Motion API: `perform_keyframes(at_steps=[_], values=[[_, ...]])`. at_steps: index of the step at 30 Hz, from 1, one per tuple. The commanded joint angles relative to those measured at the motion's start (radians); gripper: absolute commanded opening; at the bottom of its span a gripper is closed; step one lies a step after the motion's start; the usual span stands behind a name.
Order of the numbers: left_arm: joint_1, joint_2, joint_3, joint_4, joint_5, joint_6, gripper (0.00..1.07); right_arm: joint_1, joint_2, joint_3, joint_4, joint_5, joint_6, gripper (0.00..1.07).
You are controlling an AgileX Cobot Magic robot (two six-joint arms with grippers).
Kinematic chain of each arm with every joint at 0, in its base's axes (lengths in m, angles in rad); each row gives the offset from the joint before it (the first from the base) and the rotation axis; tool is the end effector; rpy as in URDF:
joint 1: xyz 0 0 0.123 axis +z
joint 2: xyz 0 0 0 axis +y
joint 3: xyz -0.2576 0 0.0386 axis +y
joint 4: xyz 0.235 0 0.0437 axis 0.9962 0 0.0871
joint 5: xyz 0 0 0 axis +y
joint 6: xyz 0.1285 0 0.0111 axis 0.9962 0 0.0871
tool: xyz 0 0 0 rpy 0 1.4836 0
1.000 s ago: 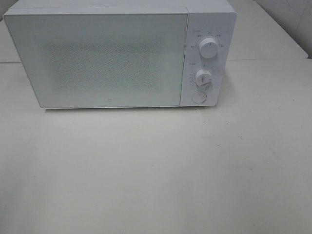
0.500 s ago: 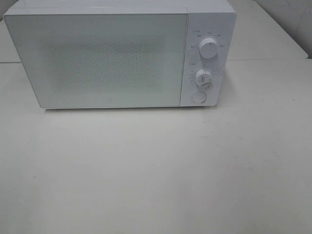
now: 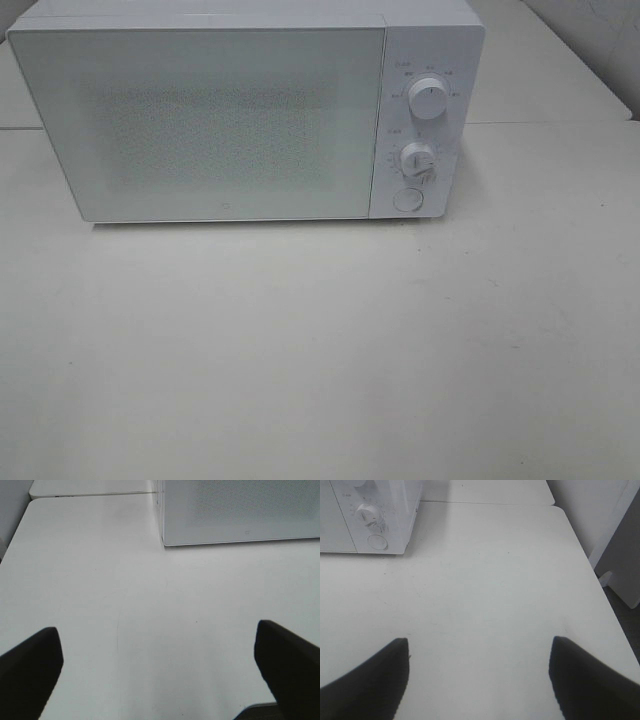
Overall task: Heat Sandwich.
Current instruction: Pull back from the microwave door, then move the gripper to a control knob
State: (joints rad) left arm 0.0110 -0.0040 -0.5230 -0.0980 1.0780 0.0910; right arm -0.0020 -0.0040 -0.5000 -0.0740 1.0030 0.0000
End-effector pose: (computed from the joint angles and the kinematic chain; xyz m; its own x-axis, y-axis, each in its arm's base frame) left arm 0.0385 -0.0107 0.2592 -0.4421 0.0395 -0.8961 0.0860 0.9963 0.0015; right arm 0.0449 -0.0081 0.2608 -0.4012 -0.0390 -0.9152 0.0432 0.9972 -0.0614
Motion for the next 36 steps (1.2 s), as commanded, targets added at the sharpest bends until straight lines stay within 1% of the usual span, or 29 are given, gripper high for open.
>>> perform_keyframes(at_steps=[1,22,26,30,35,36], values=[[0.003,-0.026,0.005,-0.004,-0.010,-0.008,1.00,-0.008,-0.025,0.002,0.002,-0.007,0.000,0.75],[0.003,-0.026,0.005,-0.004,-0.010,-0.008,1.00,-0.005,-0.025,0.002,0.003,-0.007,0.000,0.75],[0.003,-0.026,0.005,-0.004,-0.010,-0.008,1.00,-0.005,-0.003,-0.009,0.001,-0.012,0.000,0.76],[0.003,-0.026,0.005,-0.004,-0.010,-0.008,1.00,-0.005,0.098,-0.054,-0.004,-0.053,-0.005,0.80],[0.003,-0.026,0.005,-0.004,-0.010,-0.008,1.00,-0.005,0.154,-0.056,-0.002,-0.100,0.000,0.81],[0.003,-0.026,0.005,-0.004,-0.010,-0.008,1.00,-0.005,0.195,-0.056,-0.002,-0.136,0.000,0.82]])
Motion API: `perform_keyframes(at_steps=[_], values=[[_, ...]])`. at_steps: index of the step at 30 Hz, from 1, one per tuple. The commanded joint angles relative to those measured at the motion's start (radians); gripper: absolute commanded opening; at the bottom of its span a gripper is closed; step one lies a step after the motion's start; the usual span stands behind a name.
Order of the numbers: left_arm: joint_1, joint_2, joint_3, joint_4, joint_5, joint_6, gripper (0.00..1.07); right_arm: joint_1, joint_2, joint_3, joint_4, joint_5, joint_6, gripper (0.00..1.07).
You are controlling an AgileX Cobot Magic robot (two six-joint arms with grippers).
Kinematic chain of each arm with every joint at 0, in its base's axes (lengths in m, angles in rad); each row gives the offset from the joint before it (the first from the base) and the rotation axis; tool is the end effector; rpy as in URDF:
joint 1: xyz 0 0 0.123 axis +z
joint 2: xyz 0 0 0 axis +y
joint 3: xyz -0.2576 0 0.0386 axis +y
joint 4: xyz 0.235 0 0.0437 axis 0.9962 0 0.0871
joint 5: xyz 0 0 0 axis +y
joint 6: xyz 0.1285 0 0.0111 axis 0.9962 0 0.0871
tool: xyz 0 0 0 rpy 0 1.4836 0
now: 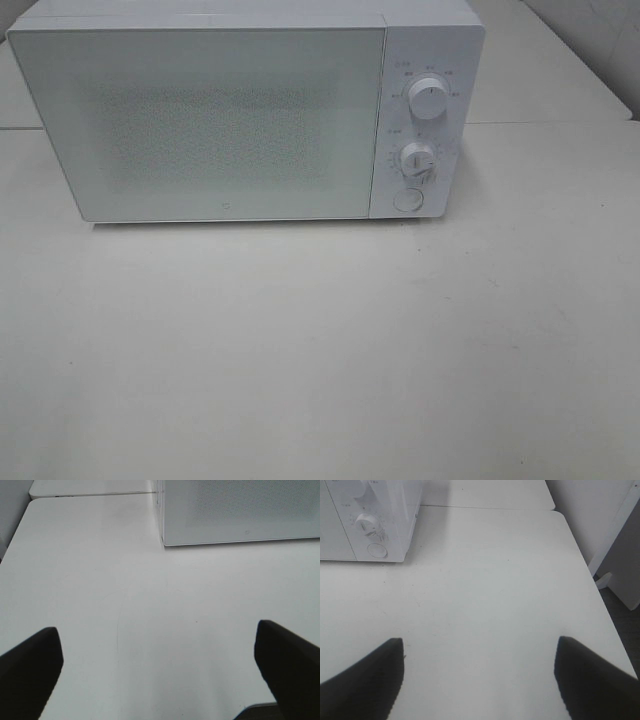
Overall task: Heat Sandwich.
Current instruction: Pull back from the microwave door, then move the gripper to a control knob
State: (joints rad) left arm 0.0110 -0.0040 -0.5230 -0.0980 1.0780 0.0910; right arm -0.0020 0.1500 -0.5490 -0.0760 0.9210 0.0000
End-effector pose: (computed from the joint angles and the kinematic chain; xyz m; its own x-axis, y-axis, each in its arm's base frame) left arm 0.0385 -0.0107 0.2592 -0.4421 0.0395 -0.8961 0.0860 0.9963 0.0015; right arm 0.0674 -0.0079 0.2770 -0.4221 -0.0451 -0.9054 0.0375 0.9970 -0.0671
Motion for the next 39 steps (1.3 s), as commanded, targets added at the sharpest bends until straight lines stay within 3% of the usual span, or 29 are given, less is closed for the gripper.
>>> perform_keyframes(at_steps=[1,39], values=[[0.003,-0.026,0.005,-0.004,-0.010,-0.008,1.00,-0.005,0.061,-0.007,0.000,-0.075,0.000,0.82],[0.003,-0.026,0.005,-0.004,-0.010,-0.008,1.00,-0.005,0.853,-0.007,0.008,-1.001,0.045,0.78]])
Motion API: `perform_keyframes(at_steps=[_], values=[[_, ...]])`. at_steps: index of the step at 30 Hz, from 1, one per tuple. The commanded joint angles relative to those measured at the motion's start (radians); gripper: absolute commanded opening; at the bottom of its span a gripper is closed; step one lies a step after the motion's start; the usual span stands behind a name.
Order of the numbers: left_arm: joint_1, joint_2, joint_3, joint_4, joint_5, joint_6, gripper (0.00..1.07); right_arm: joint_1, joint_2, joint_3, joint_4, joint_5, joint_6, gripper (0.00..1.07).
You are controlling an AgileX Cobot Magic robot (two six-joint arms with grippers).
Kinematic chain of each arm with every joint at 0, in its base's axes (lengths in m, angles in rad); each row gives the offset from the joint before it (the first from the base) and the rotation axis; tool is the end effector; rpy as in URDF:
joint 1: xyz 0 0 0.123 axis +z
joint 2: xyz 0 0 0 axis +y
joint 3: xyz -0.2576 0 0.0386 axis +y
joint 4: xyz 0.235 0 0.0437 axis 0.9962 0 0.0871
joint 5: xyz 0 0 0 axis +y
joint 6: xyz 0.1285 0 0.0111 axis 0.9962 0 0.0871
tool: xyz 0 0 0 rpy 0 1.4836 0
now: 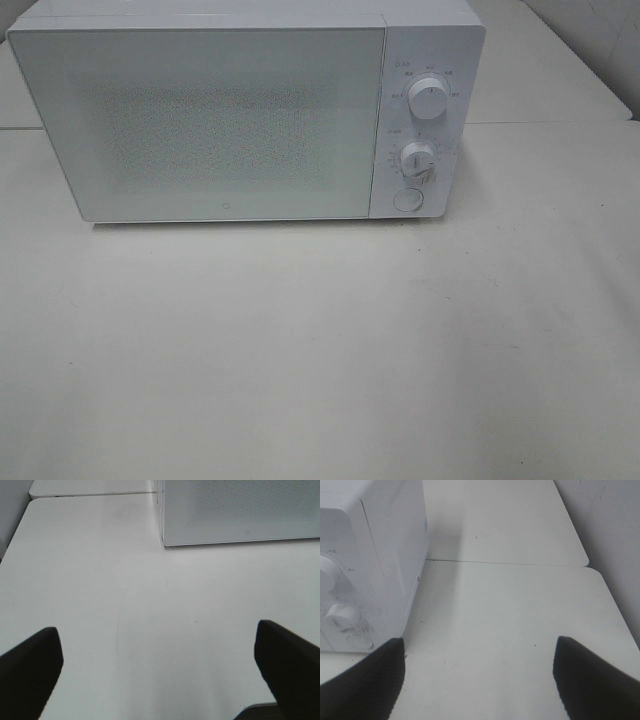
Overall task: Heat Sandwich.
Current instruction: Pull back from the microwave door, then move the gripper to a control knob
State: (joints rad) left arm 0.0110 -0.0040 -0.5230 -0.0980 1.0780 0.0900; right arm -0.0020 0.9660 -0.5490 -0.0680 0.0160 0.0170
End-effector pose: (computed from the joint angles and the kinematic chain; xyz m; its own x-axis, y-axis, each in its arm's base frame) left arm 0.0385 -0.0107 0.2592 -0.4422 0.0385 -0.8961 0.0855 0.9963 0.0006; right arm 0.2391 -0.0006 0.2578 -0.3386 -0.0503 -0.9396 -0.0143 0.9987 -0.0483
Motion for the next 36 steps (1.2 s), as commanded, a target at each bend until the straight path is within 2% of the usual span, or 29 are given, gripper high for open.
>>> perform_keyframes(at_steps=[1,12,13,16,17,21,23,26,30,36], values=[[0.003,-0.026,0.005,-0.004,-0.010,-0.007,1.00,-0.005,0.037,-0.007,0.000,-0.096,0.028,0.78],[0.003,-0.026,0.005,-0.004,-0.010,-0.007,1.00,-0.005,0.245,0.026,0.005,-0.415,0.027,0.77],[0.003,-0.026,0.005,-0.004,-0.010,-0.007,1.00,-0.005,0.274,0.053,0.037,-0.493,0.007,0.76],[0.003,-0.026,0.005,-0.004,-0.010,-0.007,1.00,0.003,0.297,0.082,0.085,-0.550,-0.024,0.76],[0.003,-0.026,0.005,-0.004,-0.010,-0.007,1.00,0.030,0.320,0.110,0.145,-0.605,-0.088,0.76],[0.003,-0.026,0.005,-0.004,-0.010,-0.007,1.00,0.083,0.341,0.147,0.215,-0.679,-0.167,0.76],[0.003,-0.026,0.005,-0.004,-0.010,-0.007,1.00,0.146,0.354,0.170,0.302,-0.756,-0.218,0.76],[0.003,-0.026,0.005,-0.004,-0.010,-0.007,1.00,0.182,0.367,0.176,0.341,-0.785,-0.246,0.76],[0.003,-0.026,0.005,-0.004,-0.010,-0.007,1.00,0.297,0.420,0.184,0.497,-0.871,-0.309,0.76],[0.003,-0.026,0.005,-0.004,-0.010,-0.007,1.00,0.402,0.492,0.184,0.596,-0.976,-0.358,0.76]])
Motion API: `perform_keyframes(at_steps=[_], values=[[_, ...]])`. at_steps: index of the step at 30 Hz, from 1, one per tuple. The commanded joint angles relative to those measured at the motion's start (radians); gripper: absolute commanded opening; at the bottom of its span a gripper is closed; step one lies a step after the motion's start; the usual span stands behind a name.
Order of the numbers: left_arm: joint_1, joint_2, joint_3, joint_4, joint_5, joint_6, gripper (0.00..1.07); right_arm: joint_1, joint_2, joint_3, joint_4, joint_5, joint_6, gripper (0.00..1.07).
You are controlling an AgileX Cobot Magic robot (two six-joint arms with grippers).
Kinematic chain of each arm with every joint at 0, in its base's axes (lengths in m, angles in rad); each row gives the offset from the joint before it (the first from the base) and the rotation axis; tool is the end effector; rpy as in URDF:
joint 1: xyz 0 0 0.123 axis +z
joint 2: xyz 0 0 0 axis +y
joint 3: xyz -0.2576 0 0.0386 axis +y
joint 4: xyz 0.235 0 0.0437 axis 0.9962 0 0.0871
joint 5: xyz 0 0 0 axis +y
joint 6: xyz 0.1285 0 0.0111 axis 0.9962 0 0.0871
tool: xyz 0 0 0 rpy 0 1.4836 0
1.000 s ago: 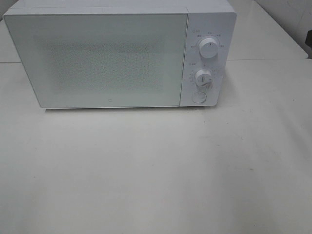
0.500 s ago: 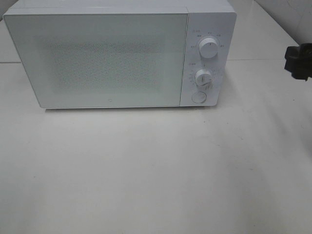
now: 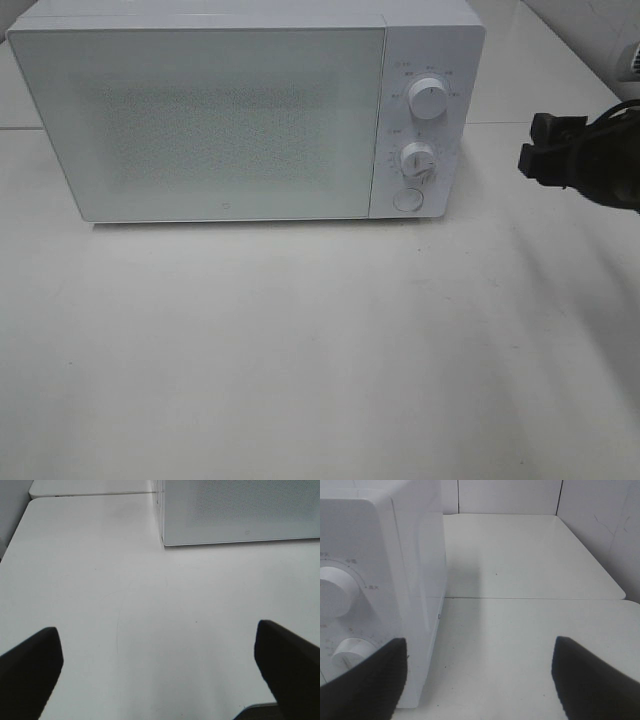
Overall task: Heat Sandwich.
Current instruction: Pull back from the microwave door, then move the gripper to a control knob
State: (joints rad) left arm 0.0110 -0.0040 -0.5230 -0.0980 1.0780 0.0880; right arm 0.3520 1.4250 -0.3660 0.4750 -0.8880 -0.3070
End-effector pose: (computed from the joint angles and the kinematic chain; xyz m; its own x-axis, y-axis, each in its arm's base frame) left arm 0.0385 -0.0107 0.2592 -0.4424 0.0365 -0.8961 0.0846 0.9964 -0.0012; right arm 0.2723 0.0513 0.1828 -0.1326 -0.0420 -0.9903 0.0083 0.9990 -0.0434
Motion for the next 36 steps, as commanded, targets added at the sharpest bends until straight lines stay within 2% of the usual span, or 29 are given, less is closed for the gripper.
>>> perform_keyframes(at_steps=[1,3,8,12,17,29,36], values=[[0.003,-0.026,0.005,-0.004,-0.010,-0.005,1.00,0.071,0.050,0.001,0.066,-0.096,-0.037,0.76],[0.003,-0.026,0.005,-0.004,-0.010,-0.005,1.00,0.132,0.095,0.001,0.120,-0.162,-0.038,0.76],[0.003,-0.026,0.005,-0.004,-0.010,-0.005,1.00,0.190,0.144,-0.001,0.168,-0.214,-0.037,0.76],[0.003,-0.026,0.005,-0.004,-0.010,-0.005,1.00,0.291,0.211,-0.001,0.247,-0.286,-0.019,0.76],[0.003,-0.026,0.005,-0.004,-0.010,-0.005,1.00,0.332,0.258,-0.001,0.272,-0.325,-0.008,0.76],[0.003,-0.026,0.005,-0.004,-0.010,-0.005,1.00,0.351,0.353,-0.080,0.292,-0.332,0.027,0.76],[0.003,-0.026,0.005,-0.004,-0.010,-0.005,1.00,0.348,0.462,-0.166,0.284,-0.338,0.034,0.76]])
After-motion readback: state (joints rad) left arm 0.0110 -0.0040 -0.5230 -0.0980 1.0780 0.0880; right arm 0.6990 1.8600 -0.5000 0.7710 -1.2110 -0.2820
